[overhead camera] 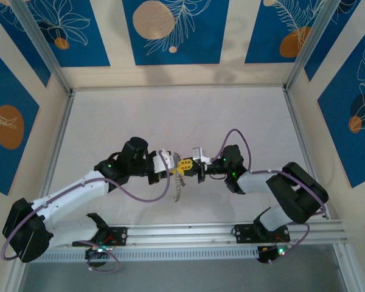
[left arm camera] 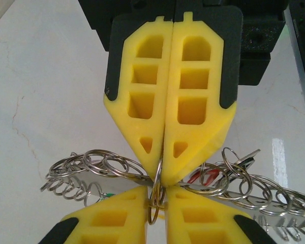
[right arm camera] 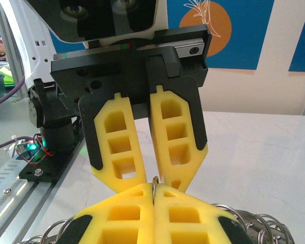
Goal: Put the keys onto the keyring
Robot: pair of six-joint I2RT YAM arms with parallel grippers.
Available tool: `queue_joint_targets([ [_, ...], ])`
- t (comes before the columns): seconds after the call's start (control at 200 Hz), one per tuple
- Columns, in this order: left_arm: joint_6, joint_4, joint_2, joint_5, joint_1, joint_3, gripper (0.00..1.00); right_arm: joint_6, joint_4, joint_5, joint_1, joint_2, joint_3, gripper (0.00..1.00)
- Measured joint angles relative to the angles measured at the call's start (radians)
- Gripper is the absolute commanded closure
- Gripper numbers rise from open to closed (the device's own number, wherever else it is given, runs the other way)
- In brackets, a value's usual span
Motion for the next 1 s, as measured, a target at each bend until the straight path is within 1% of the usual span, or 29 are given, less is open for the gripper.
queue_joint_targets([
  [0.095,0.008,-0.008,0.000,0.007,0.000,0.000,1.00,-0.001,-0.001,0.000,0.000,0.000,0.000,1.00],
  [0.27,0.009,-0.019,0.000,0.002,0.000,0.003,1.00,-0.016,-0.019,0.001,0.000,-0.001,0.000,1.00],
  [0.36,0.017,-0.045,0.000,-0.013,-0.001,0.016,1.00,-0.054,-0.077,0.013,-0.001,-0.023,0.002,1.00],
  [0.4,0.021,-0.061,0.000,-0.019,-0.003,0.027,1.00,-0.084,-0.122,0.022,-0.001,-0.045,0.006,0.96],
  [0.44,0.029,-0.085,0.001,-0.030,-0.006,0.045,1.00,-0.114,-0.170,0.028,-0.001,-0.068,0.014,0.94],
  [0.495,0.042,-0.118,0.005,-0.047,-0.013,0.072,1.00,-0.150,-0.238,0.039,-0.001,-0.100,0.025,0.88],
  [0.62,0.082,-0.240,0.048,-0.116,-0.037,0.174,1.00,-0.226,-0.401,0.068,-0.006,-0.163,0.043,0.83],
  [0.705,0.116,-0.323,0.099,-0.169,-0.063,0.249,1.00,-0.266,-0.489,0.088,-0.013,-0.186,0.047,0.82],
  [0.86,0.159,-0.420,0.156,-0.219,-0.094,0.307,1.00,-0.292,-0.570,0.098,-0.014,-0.193,0.047,0.81],
  [1.0,0.185,-0.486,0.183,-0.233,-0.100,0.341,1.00,-0.287,-0.566,0.093,-0.014,-0.189,0.047,0.81],
])
